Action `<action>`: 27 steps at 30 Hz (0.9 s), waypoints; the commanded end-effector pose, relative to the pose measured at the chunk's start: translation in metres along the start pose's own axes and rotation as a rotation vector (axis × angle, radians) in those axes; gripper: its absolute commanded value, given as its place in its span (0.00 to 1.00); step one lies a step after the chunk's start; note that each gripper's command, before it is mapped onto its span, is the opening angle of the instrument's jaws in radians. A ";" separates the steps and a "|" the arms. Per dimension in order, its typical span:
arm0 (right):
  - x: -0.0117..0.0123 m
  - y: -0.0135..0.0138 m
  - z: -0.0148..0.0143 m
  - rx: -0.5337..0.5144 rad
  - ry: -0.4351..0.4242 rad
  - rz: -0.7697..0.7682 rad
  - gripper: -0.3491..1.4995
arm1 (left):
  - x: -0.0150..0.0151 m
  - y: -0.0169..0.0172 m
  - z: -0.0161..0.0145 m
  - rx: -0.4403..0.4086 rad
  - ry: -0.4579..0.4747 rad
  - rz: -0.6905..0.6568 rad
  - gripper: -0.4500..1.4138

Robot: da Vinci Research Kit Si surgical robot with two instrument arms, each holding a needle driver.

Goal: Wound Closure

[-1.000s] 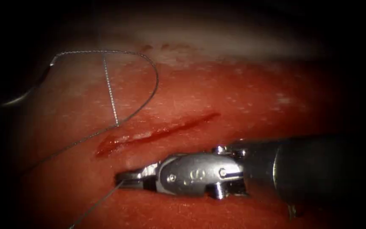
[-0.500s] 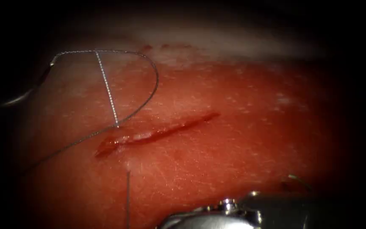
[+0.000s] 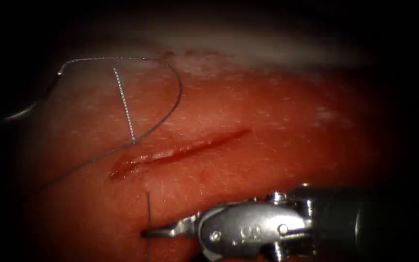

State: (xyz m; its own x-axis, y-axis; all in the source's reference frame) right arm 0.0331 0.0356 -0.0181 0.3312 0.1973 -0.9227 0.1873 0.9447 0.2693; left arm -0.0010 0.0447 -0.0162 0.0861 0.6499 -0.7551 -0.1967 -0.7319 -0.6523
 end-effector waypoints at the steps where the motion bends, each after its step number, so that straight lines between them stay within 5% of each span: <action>1: -0.0006 0.0002 0.0001 -0.013 -0.005 0.007 0.91 | -0.0008 -0.0002 0.0000 0.020 0.001 -0.001 0.05; 9: -0.0014 0.0010 -0.0004 -0.091 -0.031 0.034 0.92 | 0.0001 -0.0057 -0.0030 0.241 0.008 0.043 0.05; 16: -0.0014 0.0009 -0.0003 -0.049 -0.020 0.029 0.88 | -0.0018 -0.0101 -0.0048 0.359 -0.027 0.076 0.05; 27: -0.0017 0.0014 -0.0001 -0.066 -0.025 0.029 0.85 | -0.0098 -0.0155 0.0007 0.372 -0.173 0.113 0.05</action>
State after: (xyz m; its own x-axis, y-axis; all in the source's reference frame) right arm 0.0321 0.0370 -0.0168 0.3592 0.2188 -0.9073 0.1152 0.9543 0.2757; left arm 0.0009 0.0502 0.0005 -0.1109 0.6147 -0.7809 -0.5399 -0.6970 -0.4719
